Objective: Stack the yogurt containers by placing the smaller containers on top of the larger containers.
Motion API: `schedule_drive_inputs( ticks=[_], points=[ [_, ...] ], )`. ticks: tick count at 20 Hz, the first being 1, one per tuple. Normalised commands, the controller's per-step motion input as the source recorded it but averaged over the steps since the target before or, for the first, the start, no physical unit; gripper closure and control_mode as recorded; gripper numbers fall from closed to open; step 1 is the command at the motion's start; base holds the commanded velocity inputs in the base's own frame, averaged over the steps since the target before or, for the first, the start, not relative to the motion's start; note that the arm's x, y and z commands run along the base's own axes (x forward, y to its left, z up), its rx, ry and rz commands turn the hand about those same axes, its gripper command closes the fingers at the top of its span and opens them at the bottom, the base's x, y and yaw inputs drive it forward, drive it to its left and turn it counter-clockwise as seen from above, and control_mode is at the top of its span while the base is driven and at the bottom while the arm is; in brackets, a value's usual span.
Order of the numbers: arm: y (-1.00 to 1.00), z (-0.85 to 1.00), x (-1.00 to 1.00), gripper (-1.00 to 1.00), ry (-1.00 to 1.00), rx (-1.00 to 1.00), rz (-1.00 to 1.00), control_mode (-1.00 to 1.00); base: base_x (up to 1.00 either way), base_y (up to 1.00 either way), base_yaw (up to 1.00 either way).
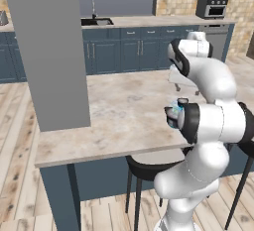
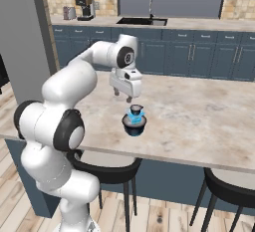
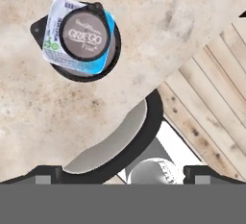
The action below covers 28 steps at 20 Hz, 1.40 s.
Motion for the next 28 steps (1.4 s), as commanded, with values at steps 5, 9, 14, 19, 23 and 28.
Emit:
schedule_drive_inputs(
  ticks=[5,9,14,19,23,28],
  points=[
    [0.16,0.14,-0.41,-1.00,0.00,0.00,0.00,-1.00,0.00,0.00,0.00],
    [0.15,0.13,-0.40,-1.00,0.00,0.00,0.00,-1.00,0.00,0.00,0.00],
    [0.13,0.04,-0.42,-1.00,-0.08,-0.02,0.00,-1.00,0.00,0.00,0.00],
    [0.12,0.00,-0.42,-1.00,-0.16,-0.09,-0.02,-1.00,0.00,0.00,0.00],
    [0.17,0.05,-0.43,-1.00,-0.24,-0.13,-0.03,-1.00,0.00,0.00,0.00],
    [0.18,0.06,-0.40,-1.00,-0.21,-0.14,-0.02,-1.00,0.00,0.00,0.00]
  ],
)
